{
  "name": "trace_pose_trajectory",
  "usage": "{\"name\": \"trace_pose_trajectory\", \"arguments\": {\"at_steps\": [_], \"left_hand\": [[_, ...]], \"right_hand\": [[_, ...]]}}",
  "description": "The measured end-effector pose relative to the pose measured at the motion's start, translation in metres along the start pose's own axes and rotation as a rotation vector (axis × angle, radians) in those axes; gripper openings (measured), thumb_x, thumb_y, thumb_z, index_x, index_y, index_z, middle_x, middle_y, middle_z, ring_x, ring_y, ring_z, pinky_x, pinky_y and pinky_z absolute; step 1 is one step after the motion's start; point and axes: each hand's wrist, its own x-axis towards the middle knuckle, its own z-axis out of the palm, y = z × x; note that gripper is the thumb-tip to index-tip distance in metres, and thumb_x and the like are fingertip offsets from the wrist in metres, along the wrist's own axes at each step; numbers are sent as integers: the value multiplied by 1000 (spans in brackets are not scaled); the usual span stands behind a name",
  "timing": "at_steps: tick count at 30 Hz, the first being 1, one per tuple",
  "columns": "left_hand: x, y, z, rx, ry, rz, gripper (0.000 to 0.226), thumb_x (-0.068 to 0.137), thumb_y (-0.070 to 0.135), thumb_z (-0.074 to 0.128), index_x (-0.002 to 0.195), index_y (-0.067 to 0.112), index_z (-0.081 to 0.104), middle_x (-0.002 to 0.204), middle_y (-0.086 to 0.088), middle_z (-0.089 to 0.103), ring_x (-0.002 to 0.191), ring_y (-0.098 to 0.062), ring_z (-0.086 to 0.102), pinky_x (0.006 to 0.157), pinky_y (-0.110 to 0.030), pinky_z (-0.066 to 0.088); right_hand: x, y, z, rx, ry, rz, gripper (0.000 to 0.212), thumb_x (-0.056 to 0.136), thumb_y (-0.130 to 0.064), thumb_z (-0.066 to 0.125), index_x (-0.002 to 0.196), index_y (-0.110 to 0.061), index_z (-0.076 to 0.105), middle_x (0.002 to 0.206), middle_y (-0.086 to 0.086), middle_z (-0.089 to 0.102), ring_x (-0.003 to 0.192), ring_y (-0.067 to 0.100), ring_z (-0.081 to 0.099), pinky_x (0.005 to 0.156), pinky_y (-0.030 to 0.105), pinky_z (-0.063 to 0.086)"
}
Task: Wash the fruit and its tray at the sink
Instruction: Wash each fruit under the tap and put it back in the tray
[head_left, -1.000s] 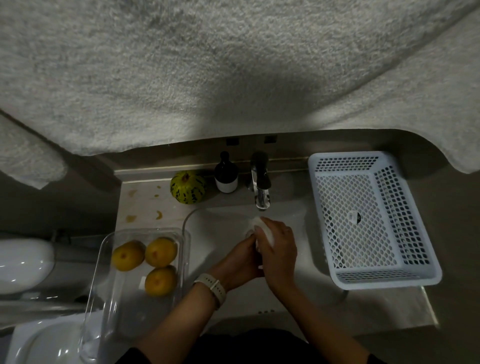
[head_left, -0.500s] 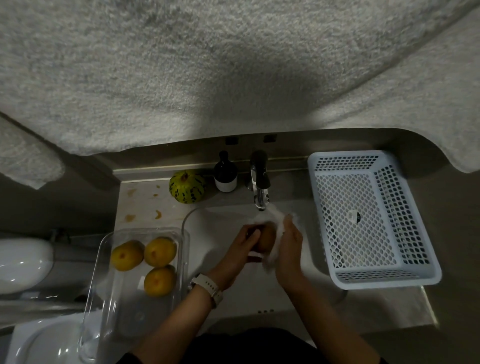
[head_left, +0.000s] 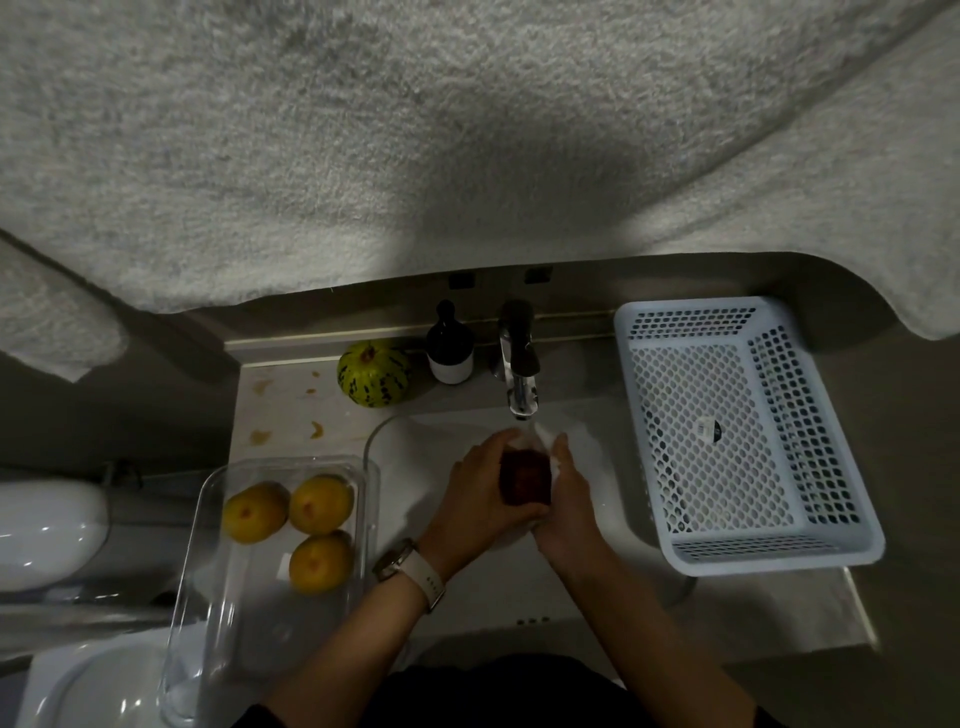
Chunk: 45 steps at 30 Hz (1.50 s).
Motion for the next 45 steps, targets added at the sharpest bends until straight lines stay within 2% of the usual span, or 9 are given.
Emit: {"name": "trace_pose_trajectory", "arguments": {"at_steps": [6,11,15,21,29,32,36,40,45], "left_hand": [[1,2,-11,-373,21,-132,35,77,32,80,106,21,64,104,8,68,97,-3,63,83,-21,52],[1,-2,-19,-782,-233,-533,48,86,55,63,118,19,69,112,-6,72,104,-27,69,91,-39,55],[2,2,-16,-826,-260,-669,60,81,63,63,119,17,67,110,-9,72,100,-26,70,89,-39,56],[1,10,-8,-720,-199,-763,72,71,77,60,111,16,64,94,-5,76,88,-22,74,83,-42,56],[-2,7,-8,-862,-263,-692,49,79,64,66,115,31,68,110,-2,73,101,-21,70,88,-50,55],[-3,8,-9,-720,-198,-588,38,81,53,69,115,36,66,111,2,71,99,-18,70,86,-45,56],[3,17,-3,-361,23,-265,30,83,28,74,112,29,66,109,3,68,96,-9,64,82,-30,52],[4,18,-4,-25,18,-82,50,76,41,77,120,31,54,112,11,64,97,-4,60,83,-22,49],[1,16,1,294,7,31,59,68,58,73,115,34,46,108,13,58,96,-11,55,83,-33,44]], "right_hand": [[-2,-6,-1,-58,-58,-57,53,98,-50,39,116,-7,65,109,19,70,100,30,68,90,44,54],[-9,-4,-8,-284,-139,-204,43,95,-52,43,113,-22,69,107,8,72,96,26,69,70,43,59],[-14,4,-6,-223,-92,-235,28,91,-42,58,102,-19,71,96,10,72,83,21,72,58,34,58],[-7,6,-1,-264,64,-416,29,96,-39,53,95,-15,70,93,13,71,87,24,70,80,45,59],[-3,0,-9,-427,63,-615,32,100,-39,45,87,-22,68,82,3,71,79,21,69,70,38,57],[-1,-6,-8,-337,-16,-448,40,100,-41,41,99,-13,69,91,8,73,88,23,71,75,35,58],[-2,1,-4,-341,-72,-315,33,97,-41,49,112,-17,66,107,11,70,101,26,67,90,48,54],[-1,4,-7,-225,-82,-268,33,93,-39,57,112,-15,67,107,11,71,101,25,68,90,45,55],[5,5,-10,-84,90,-128,38,94,-47,53,104,-15,70,102,13,72,94,26,70,83,41,57]]}}
